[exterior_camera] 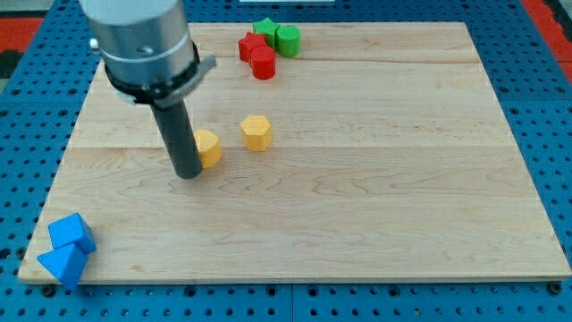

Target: Point your arm towards the blue triangle

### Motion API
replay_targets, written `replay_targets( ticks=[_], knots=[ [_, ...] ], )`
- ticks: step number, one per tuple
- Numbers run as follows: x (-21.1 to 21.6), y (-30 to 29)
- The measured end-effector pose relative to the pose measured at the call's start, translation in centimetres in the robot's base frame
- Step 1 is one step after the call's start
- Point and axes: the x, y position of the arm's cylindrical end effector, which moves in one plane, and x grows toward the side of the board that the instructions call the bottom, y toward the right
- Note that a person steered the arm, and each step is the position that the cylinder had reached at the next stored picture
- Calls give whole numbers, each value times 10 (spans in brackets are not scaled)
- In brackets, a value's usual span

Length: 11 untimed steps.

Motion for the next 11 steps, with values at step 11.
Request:
replay_targets(
  ticks=[11],
  knots=[
    [58, -178]
  ],
)
